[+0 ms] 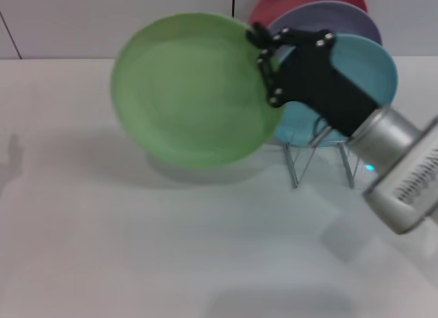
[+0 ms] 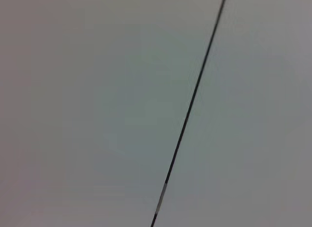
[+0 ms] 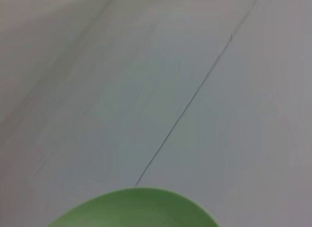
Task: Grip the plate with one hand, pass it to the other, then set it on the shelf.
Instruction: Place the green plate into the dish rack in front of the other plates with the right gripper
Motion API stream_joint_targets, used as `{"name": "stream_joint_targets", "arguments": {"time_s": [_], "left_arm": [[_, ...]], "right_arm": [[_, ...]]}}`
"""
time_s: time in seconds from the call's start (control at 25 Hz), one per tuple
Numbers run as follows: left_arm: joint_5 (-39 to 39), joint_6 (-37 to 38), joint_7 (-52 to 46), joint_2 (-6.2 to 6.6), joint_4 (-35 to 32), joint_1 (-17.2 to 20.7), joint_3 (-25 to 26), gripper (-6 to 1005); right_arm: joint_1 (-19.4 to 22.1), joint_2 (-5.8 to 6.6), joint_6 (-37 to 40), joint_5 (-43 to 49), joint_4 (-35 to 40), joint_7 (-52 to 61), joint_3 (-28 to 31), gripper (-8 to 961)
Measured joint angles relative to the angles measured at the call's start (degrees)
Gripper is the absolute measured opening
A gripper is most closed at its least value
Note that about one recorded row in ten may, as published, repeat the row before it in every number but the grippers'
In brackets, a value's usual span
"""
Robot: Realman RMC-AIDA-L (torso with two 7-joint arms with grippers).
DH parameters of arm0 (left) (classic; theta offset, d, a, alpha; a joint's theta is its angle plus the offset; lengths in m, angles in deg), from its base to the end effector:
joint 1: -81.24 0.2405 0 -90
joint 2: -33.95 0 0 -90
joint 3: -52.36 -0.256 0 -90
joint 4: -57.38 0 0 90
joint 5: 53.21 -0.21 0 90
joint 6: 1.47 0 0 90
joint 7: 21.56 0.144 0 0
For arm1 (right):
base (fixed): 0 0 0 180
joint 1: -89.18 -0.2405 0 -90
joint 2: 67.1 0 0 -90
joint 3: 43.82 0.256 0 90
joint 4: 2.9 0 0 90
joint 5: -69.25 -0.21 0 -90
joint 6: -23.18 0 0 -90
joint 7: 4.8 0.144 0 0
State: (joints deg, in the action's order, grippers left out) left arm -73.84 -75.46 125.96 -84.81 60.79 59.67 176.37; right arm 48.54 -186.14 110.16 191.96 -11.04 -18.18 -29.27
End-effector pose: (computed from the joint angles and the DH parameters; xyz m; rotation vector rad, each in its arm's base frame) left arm -0.3697 0.3040 0.0363 -1.3476 -0.7580 -0.9282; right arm 0.1843 0.3482 -0.0476 -1.8837 -0.4500 0.9025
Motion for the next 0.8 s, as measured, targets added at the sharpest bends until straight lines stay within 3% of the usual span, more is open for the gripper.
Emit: {"name": "stream_joint_targets", "arguments": {"time_s": [0.16, 0.36, 0.56, 0.8], "left_arm": [[0.0, 0.0, -3.0, -0.25, -0.3, 0.1, -0.4, 492], [-0.2, 0.0, -5.0, -0.33, -1.8, -0.5, -0.6, 492], [-0.5, 0.0, -6.9, -0.33, -2.0, -0.5, -0.8, 493], [-0.5, 0.0, -8.2, -0.33, -2.0, -0.6, -0.9, 493]], "right_arm": [[0.6, 0.06, 9.9, 0.0, 7.4, -0.1, -0.1, 24], [2.0, 0.11, 16.9, -0.3, 14.0, -0.2, 0.1, 24], [3.0, 0.33, 19.5, -1.6, 18.0, -0.2, 0.4, 23], [4.2, 1.87, 22.1, -4.2, 20.9, -0.2, 0.2, 25]]}}
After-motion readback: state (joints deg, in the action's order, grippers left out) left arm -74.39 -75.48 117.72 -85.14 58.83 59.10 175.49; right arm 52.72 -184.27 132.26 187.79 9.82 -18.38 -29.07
